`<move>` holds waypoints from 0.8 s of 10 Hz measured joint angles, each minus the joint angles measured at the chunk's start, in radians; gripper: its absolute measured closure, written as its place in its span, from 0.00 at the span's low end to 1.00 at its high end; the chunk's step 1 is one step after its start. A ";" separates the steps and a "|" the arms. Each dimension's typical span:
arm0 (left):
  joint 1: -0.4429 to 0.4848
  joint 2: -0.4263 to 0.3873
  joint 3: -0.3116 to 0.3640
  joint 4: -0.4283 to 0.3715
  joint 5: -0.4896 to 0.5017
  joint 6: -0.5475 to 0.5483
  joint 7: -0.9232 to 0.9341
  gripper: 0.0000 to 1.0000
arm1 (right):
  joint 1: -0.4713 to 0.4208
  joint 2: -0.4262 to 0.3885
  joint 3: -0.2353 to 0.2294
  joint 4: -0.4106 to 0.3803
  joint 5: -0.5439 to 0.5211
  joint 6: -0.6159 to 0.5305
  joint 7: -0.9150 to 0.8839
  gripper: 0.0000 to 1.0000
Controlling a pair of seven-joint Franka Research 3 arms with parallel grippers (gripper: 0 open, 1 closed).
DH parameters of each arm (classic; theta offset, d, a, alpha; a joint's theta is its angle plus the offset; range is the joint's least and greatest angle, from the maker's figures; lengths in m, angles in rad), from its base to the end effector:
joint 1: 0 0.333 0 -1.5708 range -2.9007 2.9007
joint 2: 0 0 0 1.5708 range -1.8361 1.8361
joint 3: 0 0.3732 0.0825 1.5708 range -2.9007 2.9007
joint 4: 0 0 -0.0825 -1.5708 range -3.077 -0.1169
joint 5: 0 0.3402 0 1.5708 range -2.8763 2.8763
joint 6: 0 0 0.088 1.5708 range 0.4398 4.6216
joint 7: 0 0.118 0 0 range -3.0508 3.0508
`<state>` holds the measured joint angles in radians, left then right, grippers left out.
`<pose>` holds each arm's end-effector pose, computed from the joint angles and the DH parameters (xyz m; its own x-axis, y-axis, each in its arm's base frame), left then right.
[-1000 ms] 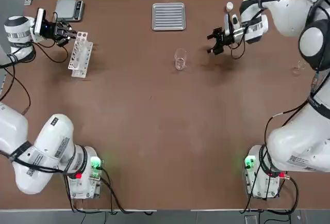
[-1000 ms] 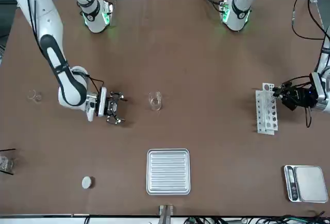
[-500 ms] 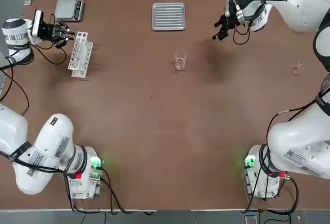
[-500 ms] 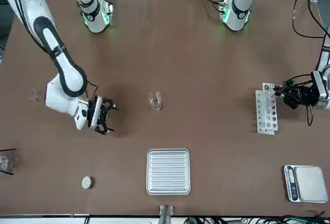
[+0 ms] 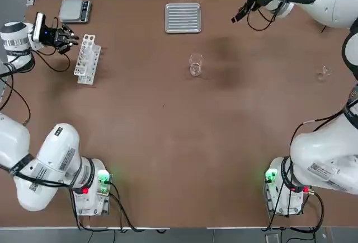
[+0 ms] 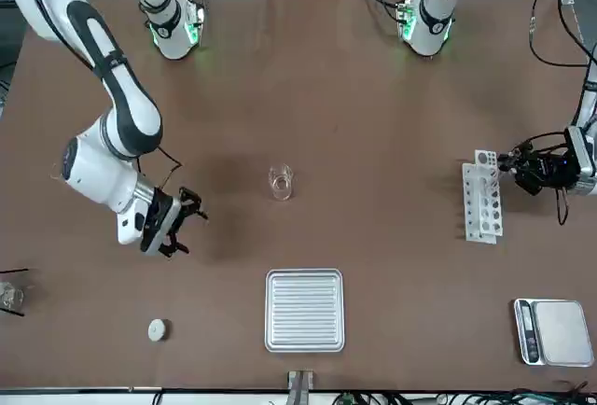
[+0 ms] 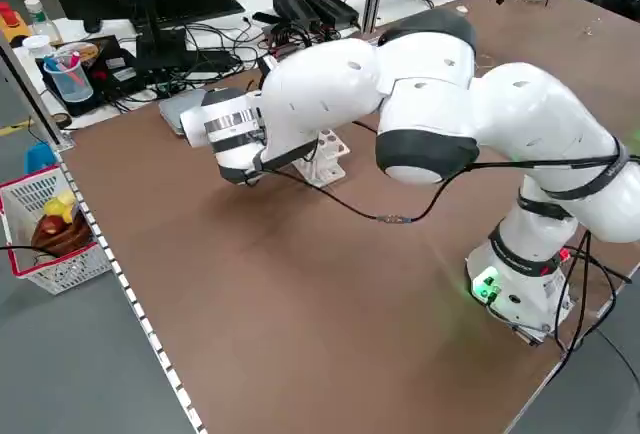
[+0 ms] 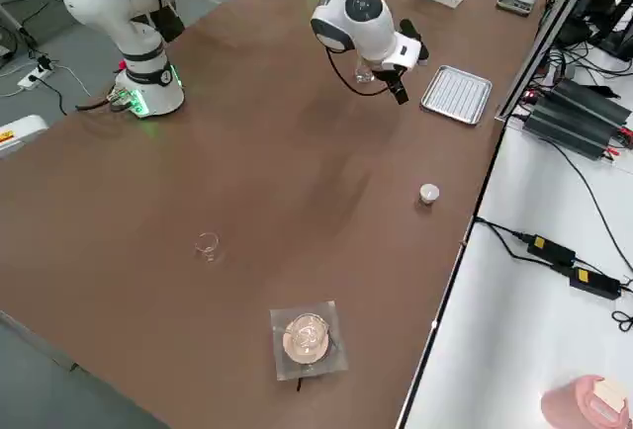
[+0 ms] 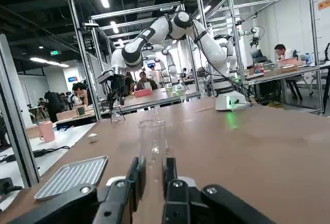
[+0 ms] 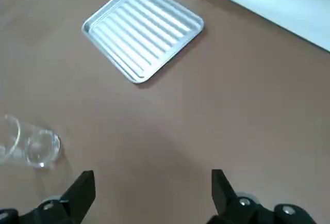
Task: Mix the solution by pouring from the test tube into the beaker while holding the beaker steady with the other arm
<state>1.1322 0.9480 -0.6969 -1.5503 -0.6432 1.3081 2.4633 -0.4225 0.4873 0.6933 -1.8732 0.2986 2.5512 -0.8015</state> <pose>0.5343 0.2692 0.2850 -0.2041 0.0302 0.9785 -0.9680 0.1431 -0.2063 0.6408 0.1125 0.4026 0.6855 0.5458 0.4818 0.6988 -0.6790 -0.2250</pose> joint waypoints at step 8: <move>-0.045 0.001 0.057 0.007 -0.037 0.005 -0.035 0.78 | 0.034 -0.039 -0.070 0.345 -0.186 -0.638 0.624 0.00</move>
<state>1.0874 0.9493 -0.6398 -1.5434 -0.6797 1.3133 2.4284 -0.3883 0.4484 0.6231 -1.5280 0.1121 1.9133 -0.1770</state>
